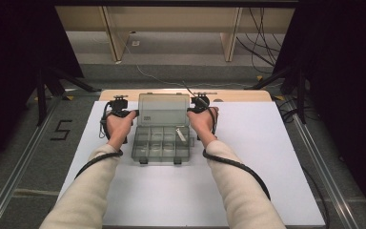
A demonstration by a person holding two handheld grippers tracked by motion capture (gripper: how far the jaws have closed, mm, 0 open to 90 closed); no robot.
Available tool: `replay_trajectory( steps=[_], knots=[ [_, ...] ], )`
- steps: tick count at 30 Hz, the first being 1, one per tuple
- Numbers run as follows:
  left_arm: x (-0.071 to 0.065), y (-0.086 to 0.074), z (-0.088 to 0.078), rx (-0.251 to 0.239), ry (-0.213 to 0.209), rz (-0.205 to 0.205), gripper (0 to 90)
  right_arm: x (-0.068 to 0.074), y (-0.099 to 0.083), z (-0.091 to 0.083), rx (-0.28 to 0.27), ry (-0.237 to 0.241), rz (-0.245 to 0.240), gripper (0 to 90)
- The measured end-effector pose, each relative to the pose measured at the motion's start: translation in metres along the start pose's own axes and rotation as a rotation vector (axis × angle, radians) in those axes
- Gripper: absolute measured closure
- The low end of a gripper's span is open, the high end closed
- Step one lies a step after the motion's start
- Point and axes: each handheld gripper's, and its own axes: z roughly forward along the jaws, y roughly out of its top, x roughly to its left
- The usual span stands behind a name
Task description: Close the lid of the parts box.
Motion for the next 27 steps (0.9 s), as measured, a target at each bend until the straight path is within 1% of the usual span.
replay_trajectory(
  steps=[1,2,3,4,5,6,7,8,10,11,12,13,14,15,16,17,18,19,20,22,23,24,25,26,27],
  knots=[
    [0.000,0.000,0.000,0.002,0.000,0.003,88.1,0.001,0.000,0.000,-0.001,-0.003,0.004,87.6],
    [0.000,0.000,0.000,0.002,-0.002,0.004,88.1,0.001,0.000,0.000,-0.011,-0.009,-0.007,87.7],
    [-0.001,0.000,0.001,-0.010,-0.003,-0.008,88.0,0.001,0.000,-0.001,-0.009,-0.005,-0.016,87.8],
    [-0.002,0.000,0.002,-0.027,-0.003,-0.028,87.9,0.003,0.000,-0.003,0.001,-0.007,0.007,87.8],
    [-0.002,0.001,0.002,-0.022,-0.005,-0.025,87.9,0.003,-0.001,-0.002,-0.012,-0.015,-0.005,87.9],
    [-0.002,0.001,0.002,-0.020,-0.005,-0.023,87.8,0.001,-0.001,-0.002,-0.023,-0.015,-0.033,88.0],
    [-0.001,0.001,0.002,-0.018,-0.006,-0.021,87.7,0.001,-0.001,-0.002,-0.029,-0.012,-0.038,88.0],
    [-0.001,0.001,0.002,-0.018,-0.007,-0.023,87.6,0.003,-0.001,-0.002,-0.039,-0.016,-0.023,88.0],
    [-0.001,0.001,0.002,-0.015,-0.008,-0.016,87.3,0.003,-0.002,-0.003,-0.044,-0.025,-0.045,88.4],
    [-0.001,0.001,0.002,-0.014,-0.009,-0.016,87.1,0.005,-0.001,-0.004,-0.039,-0.025,-0.008,88.6],
    [-0.002,0.002,0.002,-0.013,-0.006,-0.021,86.8,0.006,-0.002,-0.005,-0.035,-0.017,0.001,88.7],
    [0.000,0.002,0.001,-0.010,-0.008,0.012,86.4,0.005,-0.002,-0.005,-0.044,-0.018,-0.013,88.9],
    [0.001,0.003,0.000,-0.008,-0.011,0.031,85.5,0.004,-0.002,-0.006,-0.050,-0.017,-0.038,89.1],
    [-0.002,0.004,0.002,-0.030,-0.007,-0.002,83.7,0.004,-0.002,-0.005,-0.057,-0.019,-0.037,89.2],
    [0.000,0.005,0.001,-0.014,-0.007,0.027,83.8,0.005,-0.002,-0.006,-0.053,-0.022,-0.033,89.3],
    [-0.002,0.006,0.002,-0.029,-0.007,0.007,83.5,0.007,-0.002,-0.007,-0.043,-0.023,-0.004,89.4],
    [-0.003,0.008,0.002,-0.032,-0.008,0.002,83.4,0.006,-0.002,-0.007,-0.045,-0.022,-0.004,89.6],
    [-0.003,0.009,0.002,-0.037,-0.006,0.004,83.5,0.006,-0.002,-0.007,-0.040,-0.023,-0.009,89.9],
    [-0.003,0.010,0.001,-0.034,-0.007,0.008,83.5,0.006,-0.002,-0.007,-0.039,-0.025,-0.005,90.0],
    [-0.004,0.011,0.002,-0.038,-0.005,0.000,83.0,0.006,-0.002,-0.006,-0.046,-0.025,-0.010,90.0],
    [-0.004,0.012,0.002,-0.032,-0.004,0.009,83.0,0.006,-0.003,-0.006,-0.046,-0.025,-0.009,90.0],
    [-0.005,0.011,0.004,-0.024,0.001,-0.002,83.1,0.008,-0.003,-0.007,-0.041,-0.022,0.020,90.0],
    [-0.003,0.011,0.003,-0.003,0.008,0.014,84.2,0.008,-0.003,-0.006,-0.041,-0.032,0.012,90.0],
    [-0.003,0.010,0.005,-0.008,0.010,-0.007,86.0,0.004,-0.004,-0.005,-0.048,-0.033,-0.046,90.0],
    [-0.002,0.009,0.006,0.005,0.014,-0.009,88.0,0.007,-0.003,-0.005,-0.044,-0.025,-0.003,90.0]
  ],
)
